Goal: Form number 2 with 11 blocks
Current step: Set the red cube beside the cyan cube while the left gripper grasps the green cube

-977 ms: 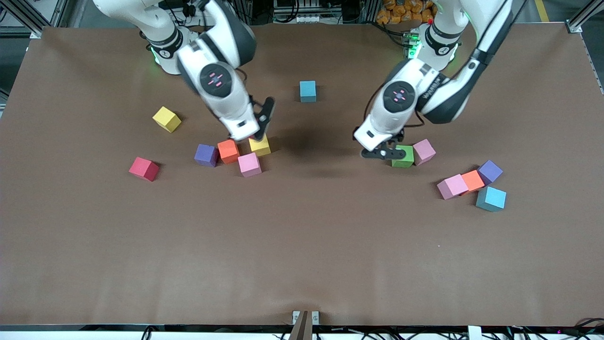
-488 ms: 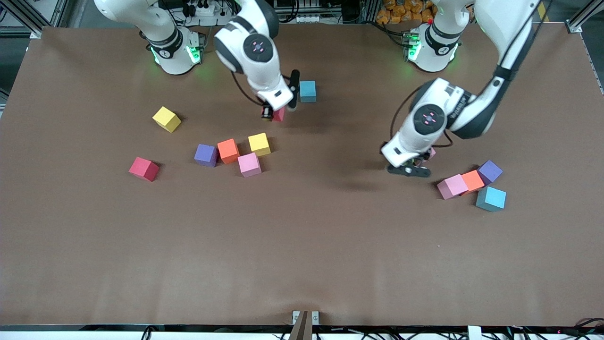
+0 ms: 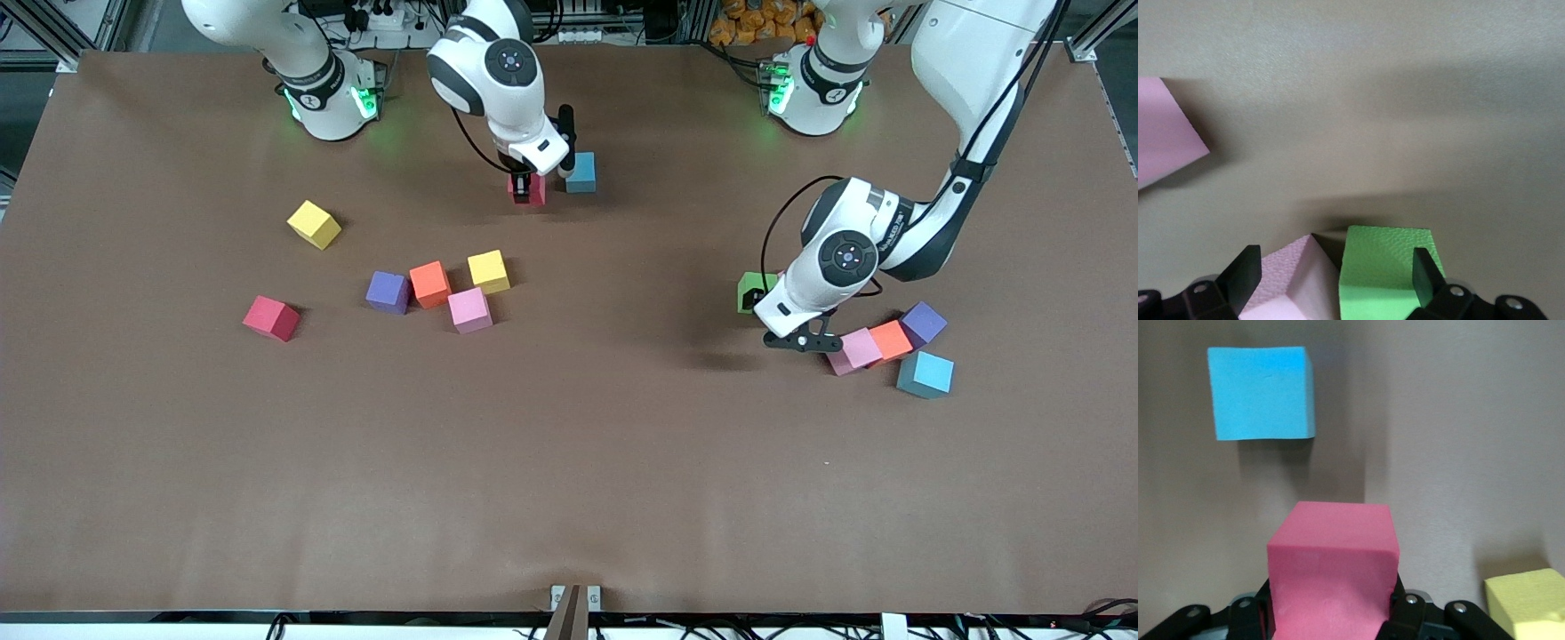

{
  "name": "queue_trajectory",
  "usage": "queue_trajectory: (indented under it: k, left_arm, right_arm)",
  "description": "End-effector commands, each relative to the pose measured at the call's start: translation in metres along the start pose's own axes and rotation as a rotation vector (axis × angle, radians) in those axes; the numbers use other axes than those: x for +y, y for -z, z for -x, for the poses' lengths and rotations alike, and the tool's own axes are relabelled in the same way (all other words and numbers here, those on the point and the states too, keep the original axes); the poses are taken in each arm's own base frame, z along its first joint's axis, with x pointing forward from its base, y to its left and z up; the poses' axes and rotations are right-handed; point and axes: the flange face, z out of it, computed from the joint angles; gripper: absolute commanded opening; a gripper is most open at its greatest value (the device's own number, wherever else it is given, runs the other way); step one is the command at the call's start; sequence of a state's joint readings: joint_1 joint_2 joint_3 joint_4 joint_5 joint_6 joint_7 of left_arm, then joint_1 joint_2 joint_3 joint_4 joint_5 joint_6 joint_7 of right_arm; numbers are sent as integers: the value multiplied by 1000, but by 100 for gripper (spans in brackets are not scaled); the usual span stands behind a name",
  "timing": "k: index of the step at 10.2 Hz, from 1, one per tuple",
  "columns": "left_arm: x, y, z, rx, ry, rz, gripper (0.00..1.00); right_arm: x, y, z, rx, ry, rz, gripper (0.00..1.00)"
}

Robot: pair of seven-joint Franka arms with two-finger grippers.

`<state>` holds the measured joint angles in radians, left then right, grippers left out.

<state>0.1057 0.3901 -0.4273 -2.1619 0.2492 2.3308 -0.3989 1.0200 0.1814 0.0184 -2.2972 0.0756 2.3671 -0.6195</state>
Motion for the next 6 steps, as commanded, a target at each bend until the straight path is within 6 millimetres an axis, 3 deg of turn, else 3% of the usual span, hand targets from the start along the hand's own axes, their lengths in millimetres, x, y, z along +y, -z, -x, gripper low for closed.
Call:
queue_trajectory:
  k: [1,6]
  left_arm:
    - [2,6,0,19,8,21,100]
    - [9,17,-7,50,-66,22,100]
  right_arm:
    - [-19,-15,-11,-11,-9,30,0]
    - [-40,-44,-27,-22,17,62,0]
